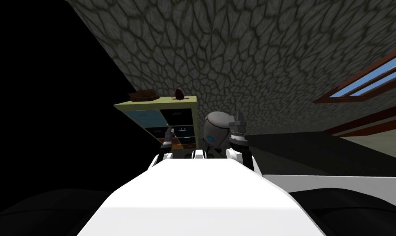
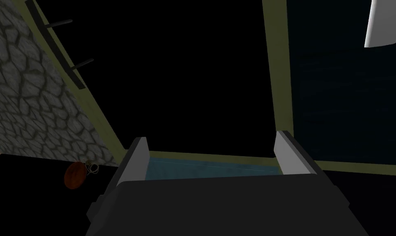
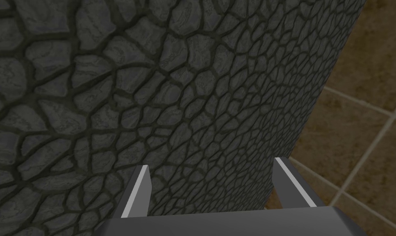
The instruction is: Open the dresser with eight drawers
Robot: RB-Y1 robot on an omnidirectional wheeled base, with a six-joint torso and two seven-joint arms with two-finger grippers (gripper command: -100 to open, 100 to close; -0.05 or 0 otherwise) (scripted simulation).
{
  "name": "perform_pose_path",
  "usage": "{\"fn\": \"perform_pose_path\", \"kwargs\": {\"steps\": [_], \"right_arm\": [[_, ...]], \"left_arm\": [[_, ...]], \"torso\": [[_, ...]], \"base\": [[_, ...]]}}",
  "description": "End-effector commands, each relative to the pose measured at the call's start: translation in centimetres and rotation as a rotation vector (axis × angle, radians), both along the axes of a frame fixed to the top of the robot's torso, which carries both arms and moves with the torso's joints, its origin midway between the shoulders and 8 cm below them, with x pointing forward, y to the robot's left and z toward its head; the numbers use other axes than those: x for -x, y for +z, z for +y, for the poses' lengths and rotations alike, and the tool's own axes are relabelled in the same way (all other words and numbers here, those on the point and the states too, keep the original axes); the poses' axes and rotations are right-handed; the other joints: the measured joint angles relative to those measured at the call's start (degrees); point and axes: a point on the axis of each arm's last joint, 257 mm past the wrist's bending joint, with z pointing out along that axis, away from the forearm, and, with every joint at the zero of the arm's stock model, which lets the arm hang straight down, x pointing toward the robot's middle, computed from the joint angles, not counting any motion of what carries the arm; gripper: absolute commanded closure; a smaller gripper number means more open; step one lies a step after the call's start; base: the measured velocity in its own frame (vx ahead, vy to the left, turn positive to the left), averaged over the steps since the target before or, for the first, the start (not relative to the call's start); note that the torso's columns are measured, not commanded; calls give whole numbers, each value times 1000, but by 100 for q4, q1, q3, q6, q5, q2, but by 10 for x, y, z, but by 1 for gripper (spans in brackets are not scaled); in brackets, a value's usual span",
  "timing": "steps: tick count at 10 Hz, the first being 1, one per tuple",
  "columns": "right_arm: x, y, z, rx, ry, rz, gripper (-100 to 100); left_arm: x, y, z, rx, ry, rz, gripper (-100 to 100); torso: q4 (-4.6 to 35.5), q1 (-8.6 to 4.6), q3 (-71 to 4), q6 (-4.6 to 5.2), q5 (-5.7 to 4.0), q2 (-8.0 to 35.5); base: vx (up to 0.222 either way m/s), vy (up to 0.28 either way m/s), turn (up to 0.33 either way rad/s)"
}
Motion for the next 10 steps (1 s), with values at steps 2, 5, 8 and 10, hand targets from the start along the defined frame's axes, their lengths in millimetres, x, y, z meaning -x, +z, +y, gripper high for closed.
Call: {"fn": "perform_pose_path", "kwargs": {"steps": [2,5,8,10], "right_arm": [[0,0,0,0,0,0,0],[0,0,0,0,0,0,0],[0,0,0,0,0,0,0],[0,0,0,0,0,0,0]], "left_arm": [[-5,-28,3,7,3,50,-100],[-8,-51,5,18,6,93,-100],[-10,-75,4,39,12,136,-100],[-11,-90,1,63,19,161,-100]], "torso": [[-1,0,-1,-1,0,-1],[-1,1,-1,0,1,-2],[0,1,0,0,0,0],[-1,2,-1,0,0,-2]], "base": [[2,-58,0],[3,-61,-1],[-2,-67,-1],[5,-64,0]]}}
